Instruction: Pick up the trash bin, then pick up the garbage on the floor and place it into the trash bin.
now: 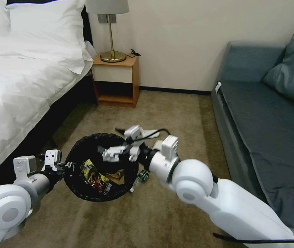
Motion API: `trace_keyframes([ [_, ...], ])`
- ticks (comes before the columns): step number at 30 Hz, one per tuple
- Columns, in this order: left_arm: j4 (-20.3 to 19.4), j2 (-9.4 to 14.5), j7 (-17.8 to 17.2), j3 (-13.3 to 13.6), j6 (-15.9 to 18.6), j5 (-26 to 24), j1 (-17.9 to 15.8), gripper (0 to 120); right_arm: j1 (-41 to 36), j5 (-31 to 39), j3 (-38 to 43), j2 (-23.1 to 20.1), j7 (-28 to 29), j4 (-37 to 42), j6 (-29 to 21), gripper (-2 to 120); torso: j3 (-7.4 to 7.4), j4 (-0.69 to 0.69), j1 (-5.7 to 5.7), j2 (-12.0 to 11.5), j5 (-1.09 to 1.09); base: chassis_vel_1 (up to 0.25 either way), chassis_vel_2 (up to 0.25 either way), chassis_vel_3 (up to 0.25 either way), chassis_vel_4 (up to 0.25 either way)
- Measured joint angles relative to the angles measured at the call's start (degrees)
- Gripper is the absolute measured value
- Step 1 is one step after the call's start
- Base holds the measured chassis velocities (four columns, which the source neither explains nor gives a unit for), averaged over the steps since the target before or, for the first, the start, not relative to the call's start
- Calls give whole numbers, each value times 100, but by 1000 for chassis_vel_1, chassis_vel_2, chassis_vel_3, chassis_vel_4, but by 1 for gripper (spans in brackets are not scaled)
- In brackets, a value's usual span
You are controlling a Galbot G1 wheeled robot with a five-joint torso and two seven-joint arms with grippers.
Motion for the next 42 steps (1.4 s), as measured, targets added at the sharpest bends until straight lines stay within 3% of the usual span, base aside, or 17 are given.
trace_keyframes([
  [10, 111, -181, -52, -290, 0, 66, -87, 2, -458, -209, 1548, 13, -69, -421, 108, 100, 0, 1, 0, 0, 0, 0, 0, 0, 0],
  [12, 112, -159, -97, -398, 0, 20, -106, 2, -875, -319, 2059, -133, -119, -445, 99, 100, 0, -1, 0, 0, 2, 0, 0, 0, 0],
  [21, 197, -149, -210, -485, 0, -82, -289, 2, -2058, -425, 3010, -453, -187, -148, 1, 100, 0, 0, 0, 0, 0, 0, 0, 0, 0],
  [31, 194, -83, -340, -515, 0, -329, -570, 2, -3291, -1299, 3575, -490, -431, -47, 16, 100, 0, -1, 0, 0, 1, 0, 0, 0, 0],
  [33, 195, -60, -367, -609, 0, -394, -631, 2, -3504, -1507, 3807, -425, -710, -8, -255, 100, -1, -2, 0, 0, 0, 0, 0, 0, 0],
  [42, 317, -40, -390, -971, 0, -488, -648, 2, -3725, -1632, 3951, -387, -931, -9, -347, 100, 0, 0, -1, 0, -1, 0, 0, 0, 0],
])
